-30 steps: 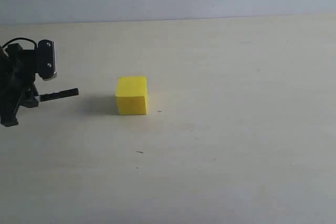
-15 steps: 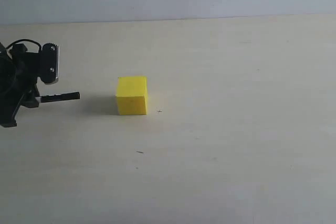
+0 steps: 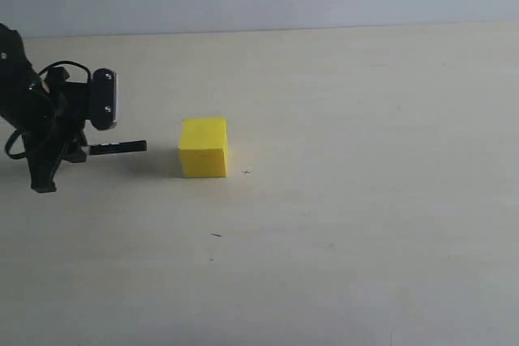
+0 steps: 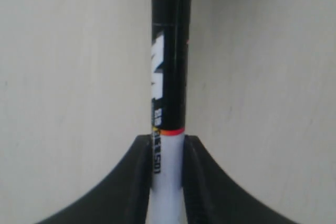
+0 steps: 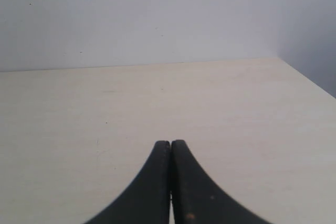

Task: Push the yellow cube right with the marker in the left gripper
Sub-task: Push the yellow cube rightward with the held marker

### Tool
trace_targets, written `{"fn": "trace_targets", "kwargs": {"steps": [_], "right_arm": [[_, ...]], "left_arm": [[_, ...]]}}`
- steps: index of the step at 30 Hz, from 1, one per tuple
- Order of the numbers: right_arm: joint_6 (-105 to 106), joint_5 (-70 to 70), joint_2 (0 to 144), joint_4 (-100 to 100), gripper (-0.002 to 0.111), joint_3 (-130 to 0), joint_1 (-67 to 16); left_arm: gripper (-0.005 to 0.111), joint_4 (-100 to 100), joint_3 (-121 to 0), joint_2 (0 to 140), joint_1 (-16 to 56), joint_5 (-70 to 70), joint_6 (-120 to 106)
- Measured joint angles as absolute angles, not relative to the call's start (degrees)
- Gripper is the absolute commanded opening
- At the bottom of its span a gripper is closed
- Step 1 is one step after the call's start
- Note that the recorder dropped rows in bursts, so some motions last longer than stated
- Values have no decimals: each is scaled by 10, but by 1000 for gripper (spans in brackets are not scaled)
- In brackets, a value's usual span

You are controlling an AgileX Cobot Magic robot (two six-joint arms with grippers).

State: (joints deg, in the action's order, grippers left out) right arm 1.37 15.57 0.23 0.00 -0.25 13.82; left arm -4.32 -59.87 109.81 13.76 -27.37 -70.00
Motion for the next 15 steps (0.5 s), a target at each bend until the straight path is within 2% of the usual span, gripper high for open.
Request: {"fn": "trace_targets", "kwargs": {"steps": [8,15], "right_arm": [[14,156,2,0,0,-3,138],[14,156,2,0,0,-3,138]], "left_arm": [[0,-45,-647,1121,242,-280,-651],[0,-124,-665,1121,230,-359,-582]]}}
